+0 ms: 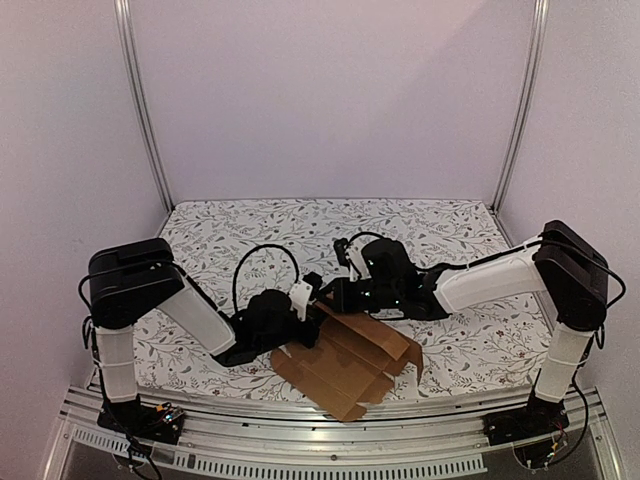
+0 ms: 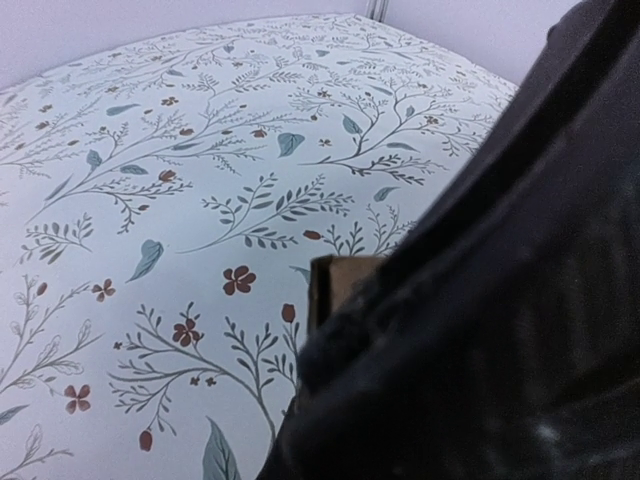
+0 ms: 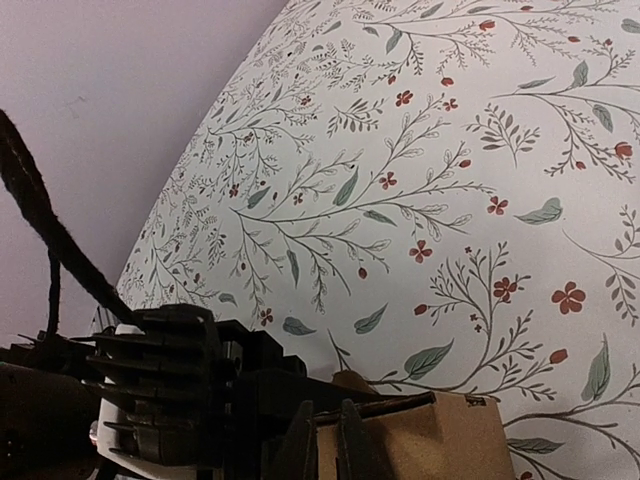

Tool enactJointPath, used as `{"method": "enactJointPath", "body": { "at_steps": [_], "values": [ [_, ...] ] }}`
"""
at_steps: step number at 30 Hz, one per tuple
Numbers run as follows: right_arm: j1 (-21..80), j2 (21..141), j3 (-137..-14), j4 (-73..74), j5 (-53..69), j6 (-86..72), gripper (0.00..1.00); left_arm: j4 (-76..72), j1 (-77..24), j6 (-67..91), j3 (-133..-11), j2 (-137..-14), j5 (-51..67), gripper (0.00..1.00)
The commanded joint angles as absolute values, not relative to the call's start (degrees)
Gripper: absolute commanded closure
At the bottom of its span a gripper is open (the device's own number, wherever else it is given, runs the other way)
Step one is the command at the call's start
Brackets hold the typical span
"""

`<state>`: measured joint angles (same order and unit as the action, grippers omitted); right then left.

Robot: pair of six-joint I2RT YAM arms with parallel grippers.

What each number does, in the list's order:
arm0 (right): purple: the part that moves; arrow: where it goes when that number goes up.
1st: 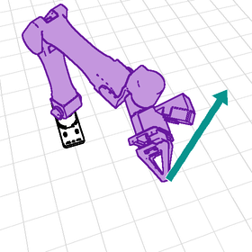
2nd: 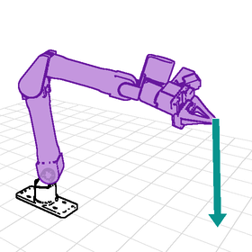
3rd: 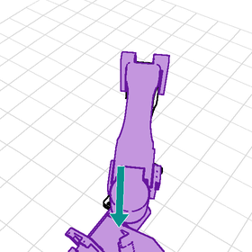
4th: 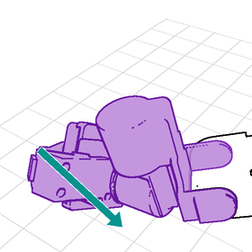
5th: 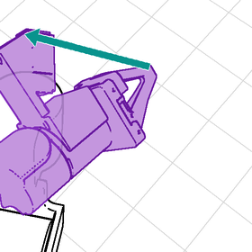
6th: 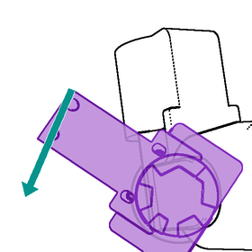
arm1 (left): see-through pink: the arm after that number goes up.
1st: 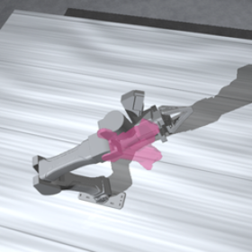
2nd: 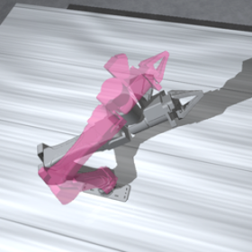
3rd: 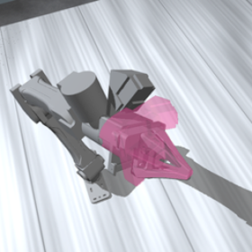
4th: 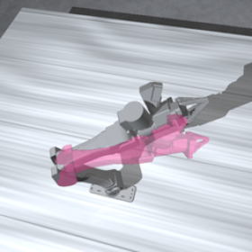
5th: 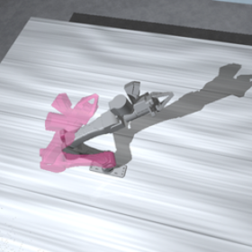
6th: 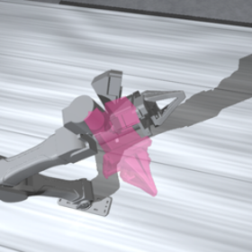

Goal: Fold the paper box

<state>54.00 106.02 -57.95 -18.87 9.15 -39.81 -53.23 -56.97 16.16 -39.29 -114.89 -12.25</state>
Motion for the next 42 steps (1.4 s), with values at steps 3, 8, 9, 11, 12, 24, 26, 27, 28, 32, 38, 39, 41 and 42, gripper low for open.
{"method": "enactJointPath", "body": {
  "at_steps": [3,8,9,11,12,24,26,27,28,32,38,39,41,42],
  "values": [
    [54.6,102.8,-55.8,-13.3,7.9,-40.4,0.78,-50.1,-56.4,13.9,-42.1,-112.9,-15.1,1.00],
    [54.6,98.0,-55.1,-9.6,5.4,-38.4,0.63,-52.4,-56.3,7.9,-42.3,-113.2,-13.1,1.00],
    [54.6,97.1,-54.5,-8.9,4.7,-37.8,0.61,-54.4,-56.3,6.2,-41.9,-113.5,-12.2,1.00],
    [54.5,94.8,-53.2,-7.6,3.2,-37.0,0.58,-59.1,-56.3,3.2,-40.6,-114.4,-10.9,1.00],
    [54.5,92.9,-52.6,-6.7,2.5,-36.5,0.57,-61.5,-56.2,2.0,-40.1,-114.9,-10.5,1.00],
    [54.6,84.6,-50.0,-0.8,0.3,-26.7,0.54,-53.2,-54.6,-2.4,-44.8,-115.7,2.1,1.00],
    [54.6,85.1,-50.5,-0.4,-2.0,-25.0,0.55,-52.2,-54.5,-2.5,-45.6,-116.3,3.1,1.00],
    [54.6,85.6,-50.8,-0.2,-3.0,-24.4,0.56,-51.7,-54.5,-2.6,-45.9,-116.6,3.7,1.00],
    [54.5,86.0,-51.1,-0.2,-3.4,-23.7,0.57,-51.1,-54.5,-2.6,-46.4,-116.8,4.3,1.00],
    [54.5,87.8,-52.6,-0.4,-4.4,-23.1,0.67,-49.3,-54.5,-2.3,-47.6,-117.8,5.2,1.00],
    [54.6,89.9,-53.4,-1.0,-5.3,-22.9,0.71,-49.4,-54.4,-1.1,-48.1,-119.3,6.0,1.00],
    [54.5,90.5,-53.2,-1.4,-5.7,-23.0,0.71,-49.6,-54.4,-0.8,-48.0,-119.5,5.9,1.00],
    [54.5,91.2,-52.5,-2.6,-5.8,-23.4,0.72,-49.9,-54.4,-0.4,-47.9,-119.7,5.9,1.00],
    [54.5,91.5,-52.1,-3.4,-5.6,-23.6,0.75,-50.0,-54.4,-0.3,-47.9,-119.9,5.9,1.00]
  ]
}}
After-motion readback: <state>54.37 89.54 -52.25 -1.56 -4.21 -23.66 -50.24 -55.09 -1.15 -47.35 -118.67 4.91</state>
